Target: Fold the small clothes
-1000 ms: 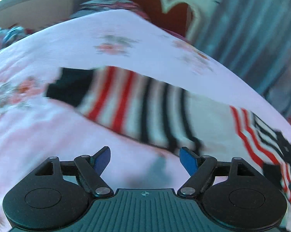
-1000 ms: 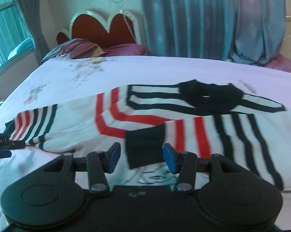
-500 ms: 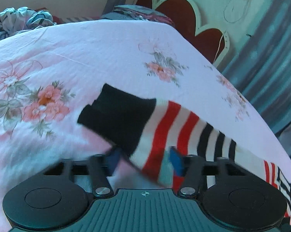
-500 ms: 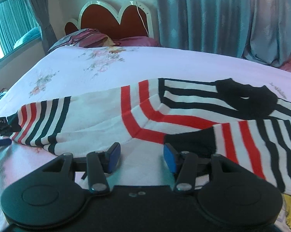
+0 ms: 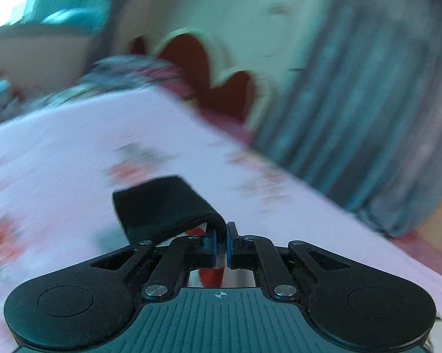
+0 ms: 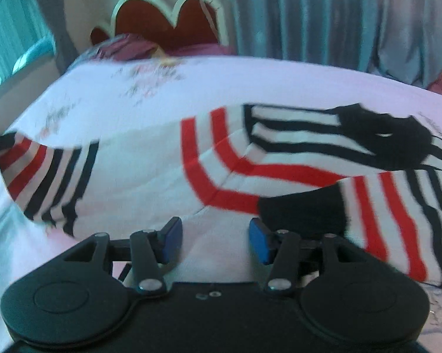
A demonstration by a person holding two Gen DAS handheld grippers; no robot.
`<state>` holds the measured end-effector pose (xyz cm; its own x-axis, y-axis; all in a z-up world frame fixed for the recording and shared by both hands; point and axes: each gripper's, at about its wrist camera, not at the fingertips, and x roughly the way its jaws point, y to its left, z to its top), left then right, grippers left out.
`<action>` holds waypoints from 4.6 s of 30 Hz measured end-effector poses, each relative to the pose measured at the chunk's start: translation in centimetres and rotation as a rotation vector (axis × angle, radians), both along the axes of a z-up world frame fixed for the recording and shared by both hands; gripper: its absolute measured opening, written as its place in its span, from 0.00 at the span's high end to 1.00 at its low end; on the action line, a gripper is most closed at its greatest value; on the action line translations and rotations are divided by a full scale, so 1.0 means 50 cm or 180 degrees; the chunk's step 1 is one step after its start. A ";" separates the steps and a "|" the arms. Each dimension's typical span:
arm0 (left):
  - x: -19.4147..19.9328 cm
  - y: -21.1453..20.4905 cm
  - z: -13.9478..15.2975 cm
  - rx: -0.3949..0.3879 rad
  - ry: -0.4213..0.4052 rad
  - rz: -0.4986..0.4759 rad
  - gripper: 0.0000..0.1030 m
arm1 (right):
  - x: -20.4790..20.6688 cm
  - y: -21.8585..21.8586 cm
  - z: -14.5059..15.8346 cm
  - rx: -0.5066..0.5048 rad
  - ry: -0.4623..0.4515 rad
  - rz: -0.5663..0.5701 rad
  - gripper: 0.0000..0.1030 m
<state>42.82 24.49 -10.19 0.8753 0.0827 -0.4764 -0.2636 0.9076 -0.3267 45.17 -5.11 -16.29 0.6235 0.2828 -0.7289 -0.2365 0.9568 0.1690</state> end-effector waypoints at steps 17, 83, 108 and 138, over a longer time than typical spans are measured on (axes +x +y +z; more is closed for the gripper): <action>0.056 -0.603 -0.114 0.0782 0.0701 -0.2403 0.94 | -0.112 -0.375 0.038 0.0074 -0.0058 -0.1171 0.47; 0.144 -0.398 -0.108 0.0691 0.0647 -0.1349 0.49 | 0.008 -0.426 -0.006 -0.0032 0.0100 -0.1209 0.94; 0.272 -0.414 -0.147 0.0875 0.0831 -0.1150 0.39 | 0.054 -0.385 -0.004 -0.0304 -0.0119 -0.0857 0.83; 0.008 -0.453 -0.134 0.1183 0.0835 -0.1433 0.38 | -0.035 -0.366 -0.015 -0.0633 0.0009 -0.0650 0.74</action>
